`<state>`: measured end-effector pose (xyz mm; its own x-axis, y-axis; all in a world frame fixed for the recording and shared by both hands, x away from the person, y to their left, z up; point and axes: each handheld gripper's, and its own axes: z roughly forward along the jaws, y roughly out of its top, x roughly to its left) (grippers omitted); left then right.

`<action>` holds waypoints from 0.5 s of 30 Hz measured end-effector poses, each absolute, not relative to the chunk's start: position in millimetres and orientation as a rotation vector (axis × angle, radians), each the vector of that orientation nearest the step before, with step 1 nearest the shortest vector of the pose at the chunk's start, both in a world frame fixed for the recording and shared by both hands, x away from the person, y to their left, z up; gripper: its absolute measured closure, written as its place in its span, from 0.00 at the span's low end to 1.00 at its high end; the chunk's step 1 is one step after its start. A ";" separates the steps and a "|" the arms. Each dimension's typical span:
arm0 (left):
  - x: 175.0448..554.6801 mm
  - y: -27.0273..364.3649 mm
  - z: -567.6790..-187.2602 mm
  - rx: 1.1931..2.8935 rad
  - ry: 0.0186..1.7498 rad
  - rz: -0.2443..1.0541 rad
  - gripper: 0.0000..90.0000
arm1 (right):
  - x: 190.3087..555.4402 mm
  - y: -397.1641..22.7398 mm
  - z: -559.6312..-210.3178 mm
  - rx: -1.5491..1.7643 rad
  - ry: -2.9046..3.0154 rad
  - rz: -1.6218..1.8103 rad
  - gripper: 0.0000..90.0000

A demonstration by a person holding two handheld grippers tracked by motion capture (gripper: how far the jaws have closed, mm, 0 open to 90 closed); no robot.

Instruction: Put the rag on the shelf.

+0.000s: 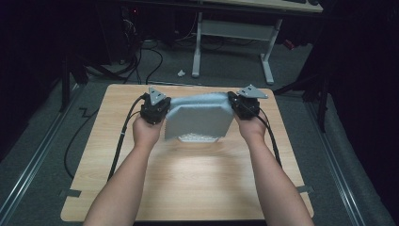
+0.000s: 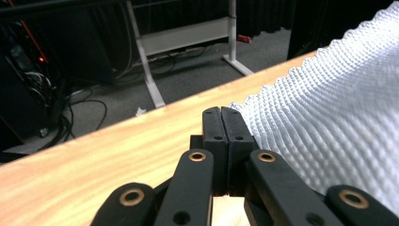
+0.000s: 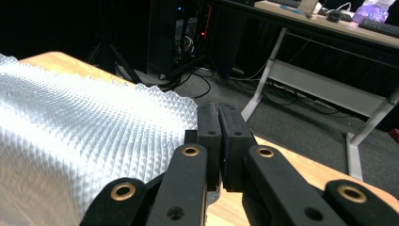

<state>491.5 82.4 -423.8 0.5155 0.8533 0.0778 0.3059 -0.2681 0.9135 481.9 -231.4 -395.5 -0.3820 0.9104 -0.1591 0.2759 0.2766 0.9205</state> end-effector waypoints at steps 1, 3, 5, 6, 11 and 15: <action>490.6 82.1 -425.4 1.822 0.962 0.731 1.00 | 481.3 -231.5 -398.4 1.081 1.829 1.112 0.99; 487.1 81.4 -428.9 1.824 0.953 0.728 1.00 | 480.3 -232.3 -402.7 1.083 1.833 1.113 0.99; 484.4 81.1 -432.6 1.828 0.946 0.711 1.00 | 478.4 -232.7 -409.1 1.096 1.843 1.119 0.99; 483.3 80.8 -434.6 1.834 0.943 0.706 1.00 | 477.8 -232.7 -412.8 1.093 1.847 1.118 0.99; 478.3 78.2 -445.1 1.863 0.922 0.673 1.00 | 474.3 -231.1 -429.0 1.112 1.874 1.125 0.99; 476.0 76.7 -451.1 1.878 0.917 0.654 0.99 | 471.9 -229.1 -435.5 1.110 1.879 1.137 0.99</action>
